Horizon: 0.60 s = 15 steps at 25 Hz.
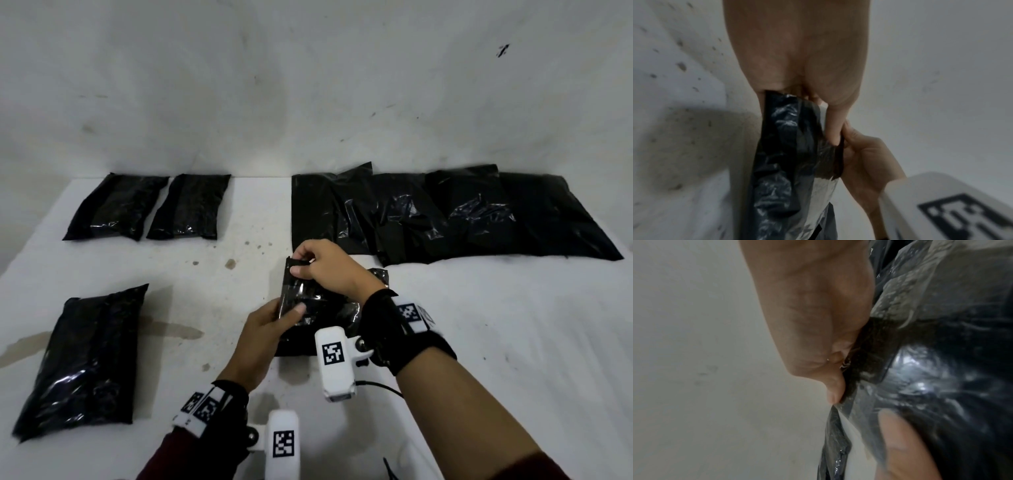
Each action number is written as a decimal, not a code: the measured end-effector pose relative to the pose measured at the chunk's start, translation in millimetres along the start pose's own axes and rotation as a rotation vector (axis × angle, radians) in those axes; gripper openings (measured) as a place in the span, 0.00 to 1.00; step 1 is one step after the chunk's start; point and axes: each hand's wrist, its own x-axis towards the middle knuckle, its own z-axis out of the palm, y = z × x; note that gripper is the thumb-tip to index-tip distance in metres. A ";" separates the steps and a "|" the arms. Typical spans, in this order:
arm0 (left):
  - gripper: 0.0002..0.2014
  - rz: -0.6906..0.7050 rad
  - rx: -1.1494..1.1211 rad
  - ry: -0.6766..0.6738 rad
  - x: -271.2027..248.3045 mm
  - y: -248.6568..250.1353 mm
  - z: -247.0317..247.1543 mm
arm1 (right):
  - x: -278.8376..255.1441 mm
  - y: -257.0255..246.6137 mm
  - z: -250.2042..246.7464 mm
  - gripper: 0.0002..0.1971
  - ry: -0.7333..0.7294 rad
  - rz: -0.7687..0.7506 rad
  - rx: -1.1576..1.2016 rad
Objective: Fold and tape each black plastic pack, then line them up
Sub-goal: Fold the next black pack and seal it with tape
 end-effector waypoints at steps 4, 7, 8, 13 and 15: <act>0.11 -0.162 -0.037 0.074 9.3 -1.5 -6.5 | 1.1 9.3 6.9 0.14 0.135 -0.009 -0.108; 0.09 -0.184 0.117 0.154 17.6 1.2 -13.3 | -9.0 31.1 2.2 0.15 0.382 0.035 -0.112; 0.11 -0.155 0.330 0.181 20.6 2.5 -14.7 | -14.3 40.9 -0.4 0.15 0.434 0.060 -0.127; 0.30 0.300 1.075 0.365 27.3 2.3 -2.5 | -41.0 68.1 16.4 0.19 0.588 0.009 -0.310; 0.35 0.440 1.167 0.216 35.2 -6.8 13.8 | -43.6 69.2 31.0 0.28 0.458 -0.055 -0.476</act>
